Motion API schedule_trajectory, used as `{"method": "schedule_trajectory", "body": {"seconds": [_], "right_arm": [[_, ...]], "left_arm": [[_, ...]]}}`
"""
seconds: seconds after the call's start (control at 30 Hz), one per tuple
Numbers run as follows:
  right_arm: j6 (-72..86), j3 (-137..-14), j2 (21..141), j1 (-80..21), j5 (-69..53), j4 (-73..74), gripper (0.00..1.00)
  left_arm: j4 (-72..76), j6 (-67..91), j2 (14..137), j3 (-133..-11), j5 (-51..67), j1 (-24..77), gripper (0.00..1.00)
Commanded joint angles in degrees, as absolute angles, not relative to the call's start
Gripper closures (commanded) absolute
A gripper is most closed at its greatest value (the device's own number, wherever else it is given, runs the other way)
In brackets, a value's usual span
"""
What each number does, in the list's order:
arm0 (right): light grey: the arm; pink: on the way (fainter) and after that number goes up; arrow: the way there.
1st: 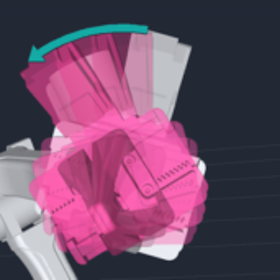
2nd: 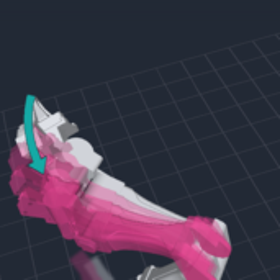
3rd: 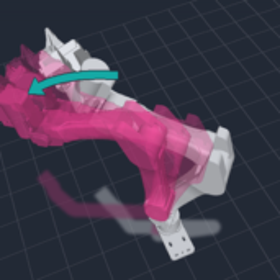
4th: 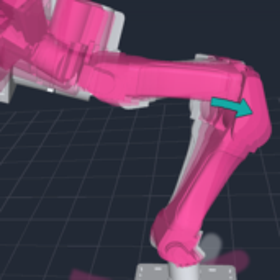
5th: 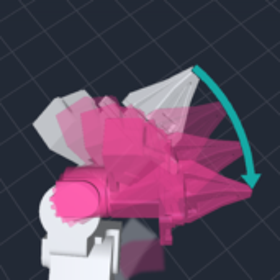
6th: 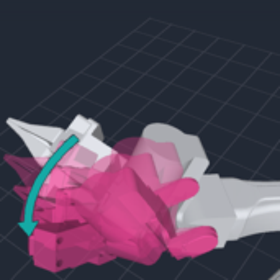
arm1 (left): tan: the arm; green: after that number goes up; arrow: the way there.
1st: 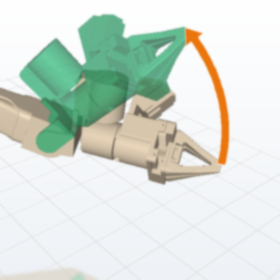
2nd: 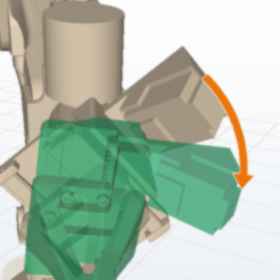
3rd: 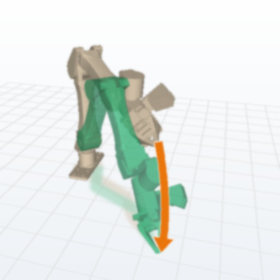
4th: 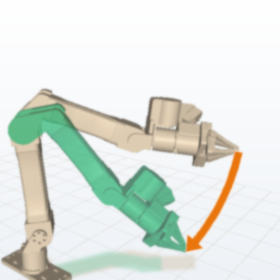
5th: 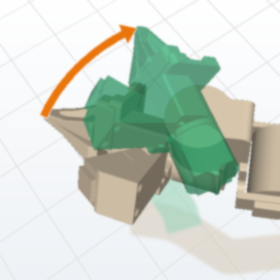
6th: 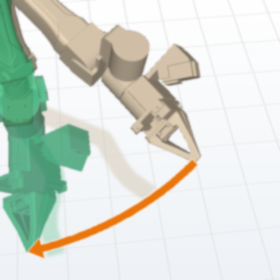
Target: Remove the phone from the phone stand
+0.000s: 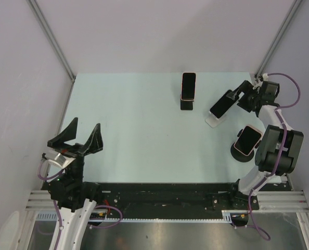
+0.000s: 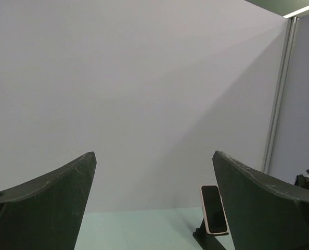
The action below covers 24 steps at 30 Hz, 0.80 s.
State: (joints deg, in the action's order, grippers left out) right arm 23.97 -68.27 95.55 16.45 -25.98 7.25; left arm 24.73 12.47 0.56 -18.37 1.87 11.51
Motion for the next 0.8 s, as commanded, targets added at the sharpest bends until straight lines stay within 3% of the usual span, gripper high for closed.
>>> {"method": "schedule_trajectory", "body": {"seconds": [0.0, 0.2, 0.53, 0.63, 0.77], "right_arm": [[24.26, -70.66, 96.50, 17.31, -30.58, 3.43, 0.17], [23.29, -70.58, 97.03, 18.02, -32.96, 3.43, 0.39], [22.85, -68.82, 92.73, 18.81, -33.22, 1.85, 0.93], [22.59, -68.38, 90.36, 18.90, -33.22, 1.58, 1.00], [22.67, -67.76, 86.40, 18.90, -33.57, 0.62, 1.00]], "left_arm": [[25.14, 12.48, 0.79, -18.46, 2.02, 11.78, 0.00], [25.05, 12.66, 1.05, -18.46, 2.29, 11.78, 0.00], [25.14, 12.83, 0.97, -18.54, 2.55, 11.78, 0.00], [25.14, 12.92, 1.05, -18.54, 2.55, 11.78, 0.00], [25.14, 13.27, 1.67, -18.63, 2.81, 11.78, 0.00]]}}
